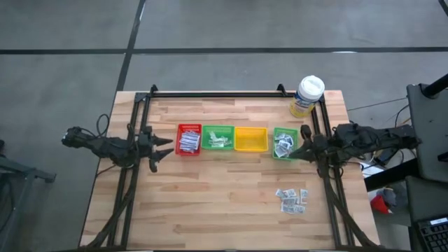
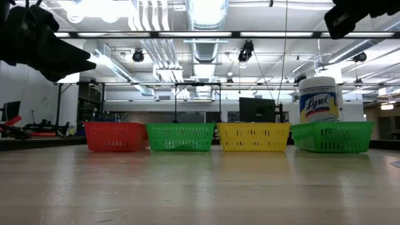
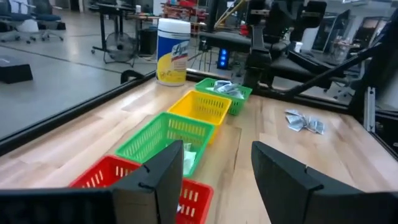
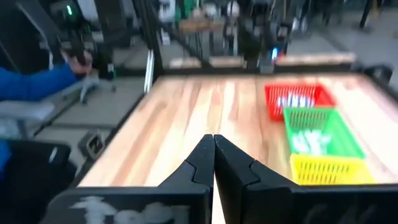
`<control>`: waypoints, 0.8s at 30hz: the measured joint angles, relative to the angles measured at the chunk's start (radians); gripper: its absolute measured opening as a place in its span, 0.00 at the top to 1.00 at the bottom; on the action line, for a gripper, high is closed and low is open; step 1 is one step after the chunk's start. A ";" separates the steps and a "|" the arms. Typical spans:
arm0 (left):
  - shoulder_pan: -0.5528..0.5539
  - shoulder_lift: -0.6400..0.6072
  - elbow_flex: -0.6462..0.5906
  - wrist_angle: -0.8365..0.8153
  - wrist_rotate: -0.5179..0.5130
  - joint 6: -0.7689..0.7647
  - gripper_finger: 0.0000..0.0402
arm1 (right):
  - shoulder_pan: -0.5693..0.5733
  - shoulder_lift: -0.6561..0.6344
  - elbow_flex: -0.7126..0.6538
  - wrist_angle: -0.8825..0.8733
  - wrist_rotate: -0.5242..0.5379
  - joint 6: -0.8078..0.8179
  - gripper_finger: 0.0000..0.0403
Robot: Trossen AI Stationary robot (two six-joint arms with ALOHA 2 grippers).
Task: Pick & Place First Aid Supplies
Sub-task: Put the orange ointment pack into the yellow bin
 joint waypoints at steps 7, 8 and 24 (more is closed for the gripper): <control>0.000 -0.001 0.000 0.000 0.079 -0.011 0.53 | 0.025 0.206 0.149 -0.246 0.024 0.114 0.98; 0.001 0.000 0.000 0.000 0.079 -0.011 0.53 | 0.024 0.235 0.166 -0.291 0.025 0.146 0.98; 0.001 0.002 -0.027 0.042 0.127 -0.002 0.53 | 0.165 0.594 0.289 -0.417 -0.120 0.487 0.98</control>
